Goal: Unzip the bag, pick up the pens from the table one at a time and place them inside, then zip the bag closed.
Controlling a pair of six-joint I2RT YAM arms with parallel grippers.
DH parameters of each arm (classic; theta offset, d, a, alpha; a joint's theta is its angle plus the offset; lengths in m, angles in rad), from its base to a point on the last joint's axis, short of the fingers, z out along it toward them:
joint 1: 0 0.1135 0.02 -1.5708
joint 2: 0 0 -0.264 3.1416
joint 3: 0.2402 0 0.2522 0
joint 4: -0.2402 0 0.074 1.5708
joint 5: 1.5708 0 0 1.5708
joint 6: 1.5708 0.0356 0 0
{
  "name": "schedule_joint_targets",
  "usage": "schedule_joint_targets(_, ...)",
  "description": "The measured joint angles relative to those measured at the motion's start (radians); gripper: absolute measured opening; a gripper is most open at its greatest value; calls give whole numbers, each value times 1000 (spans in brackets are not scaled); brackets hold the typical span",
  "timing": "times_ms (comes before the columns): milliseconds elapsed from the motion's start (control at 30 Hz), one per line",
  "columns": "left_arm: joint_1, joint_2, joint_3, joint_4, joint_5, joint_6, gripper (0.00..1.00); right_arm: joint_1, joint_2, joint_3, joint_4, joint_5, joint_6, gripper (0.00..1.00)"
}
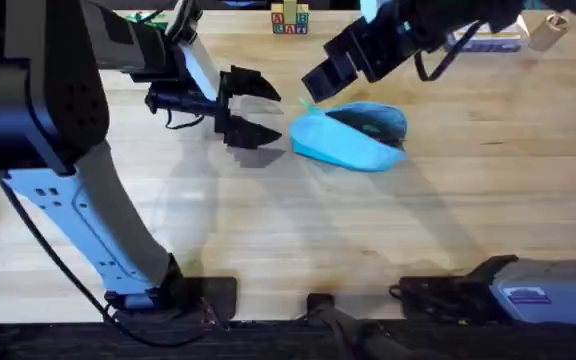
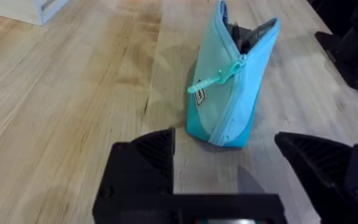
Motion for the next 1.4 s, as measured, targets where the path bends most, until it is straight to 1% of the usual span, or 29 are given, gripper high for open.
schedule_joint_targets(300,0,0,0,0,0,0,993,2,55,0,0,36,28,996)
schedule_joint_targets(533,0,0,0,0,0,0,993,3,62,0,1,48,34,998)
schedule_joint_targets(967,0,0,0,0,0,0,993,66,62,0,1,42,41,997)
schedule_joint_targets(1267,0,0,0,0,0,0,993,69,63,0,1,6,41,997)
schedule_joint_targets(1400,0,0,0,0,0,0,993,69,88,3,3,-2,41,995)
